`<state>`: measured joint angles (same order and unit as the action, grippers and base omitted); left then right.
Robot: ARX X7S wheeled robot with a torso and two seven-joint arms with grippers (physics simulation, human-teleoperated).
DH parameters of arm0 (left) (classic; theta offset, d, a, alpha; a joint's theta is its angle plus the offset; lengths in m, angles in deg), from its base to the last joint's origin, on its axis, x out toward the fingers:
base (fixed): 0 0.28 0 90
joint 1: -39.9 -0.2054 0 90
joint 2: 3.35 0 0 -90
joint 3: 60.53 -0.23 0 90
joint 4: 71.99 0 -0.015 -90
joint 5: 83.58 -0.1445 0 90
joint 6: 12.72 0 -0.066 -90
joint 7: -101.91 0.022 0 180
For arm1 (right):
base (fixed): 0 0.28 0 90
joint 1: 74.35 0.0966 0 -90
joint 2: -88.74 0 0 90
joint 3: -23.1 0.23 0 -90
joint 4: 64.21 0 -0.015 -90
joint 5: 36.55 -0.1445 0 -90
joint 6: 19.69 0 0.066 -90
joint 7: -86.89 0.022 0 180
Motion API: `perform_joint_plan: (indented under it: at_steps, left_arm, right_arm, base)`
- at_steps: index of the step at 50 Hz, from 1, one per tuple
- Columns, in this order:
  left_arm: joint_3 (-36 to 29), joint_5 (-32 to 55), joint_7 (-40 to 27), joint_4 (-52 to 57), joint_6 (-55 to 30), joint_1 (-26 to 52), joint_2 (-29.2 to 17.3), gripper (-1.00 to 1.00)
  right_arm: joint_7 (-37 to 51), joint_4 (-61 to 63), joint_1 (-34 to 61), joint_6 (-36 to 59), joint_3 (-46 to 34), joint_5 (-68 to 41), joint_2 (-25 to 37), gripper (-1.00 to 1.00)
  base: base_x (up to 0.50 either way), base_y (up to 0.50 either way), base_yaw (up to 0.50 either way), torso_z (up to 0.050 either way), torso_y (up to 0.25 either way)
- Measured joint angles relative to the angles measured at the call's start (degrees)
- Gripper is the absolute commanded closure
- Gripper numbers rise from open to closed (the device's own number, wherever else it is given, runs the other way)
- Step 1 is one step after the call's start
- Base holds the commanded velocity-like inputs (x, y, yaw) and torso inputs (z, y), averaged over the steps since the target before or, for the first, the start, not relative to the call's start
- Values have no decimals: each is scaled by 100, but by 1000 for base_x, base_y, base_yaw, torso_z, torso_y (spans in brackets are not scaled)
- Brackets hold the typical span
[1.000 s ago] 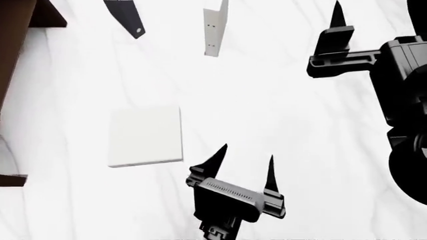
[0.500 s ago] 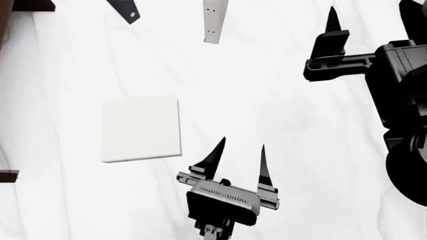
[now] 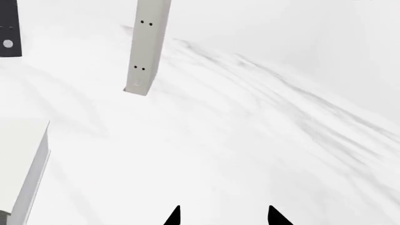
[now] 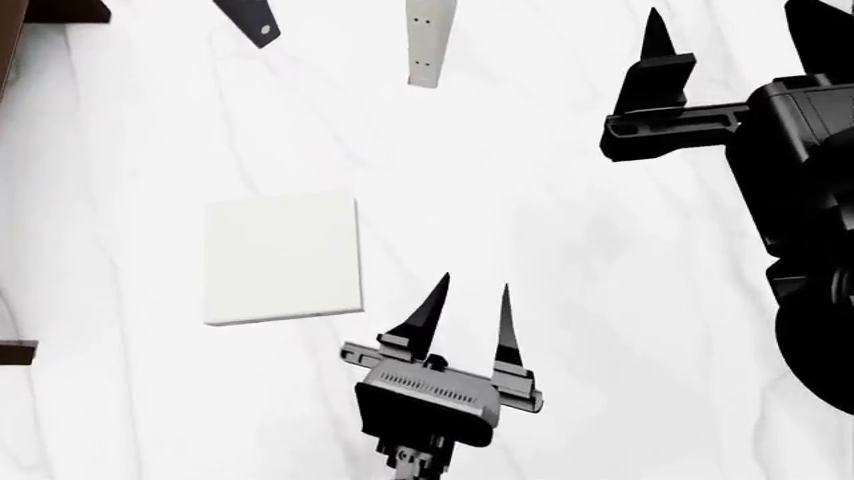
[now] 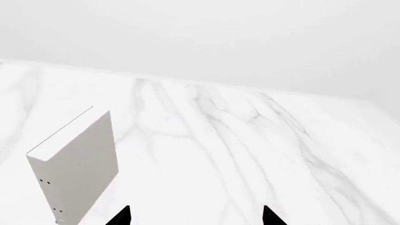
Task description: Pick up the book on the right and place it under the cabinet shelf.
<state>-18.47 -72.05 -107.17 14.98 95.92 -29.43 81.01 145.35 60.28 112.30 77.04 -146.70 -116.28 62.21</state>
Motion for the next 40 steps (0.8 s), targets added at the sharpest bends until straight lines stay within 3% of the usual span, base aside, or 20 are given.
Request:
perform_joint_plan:
  at_steps: [19,40]
  left_arm:
    - [77,149,228,98,-6,5,-258,-100]
    - [242,143,-21,264,-75,-13,-505,-100]
  right_arm:
    - [-74,28,103,45,104,-199,-68,-100]
    - [-86,84,194,145,183,-328,-145,-100]
  base:
    - [0,0,1,-1,-4]
    - [0,0,0,-1,-4]
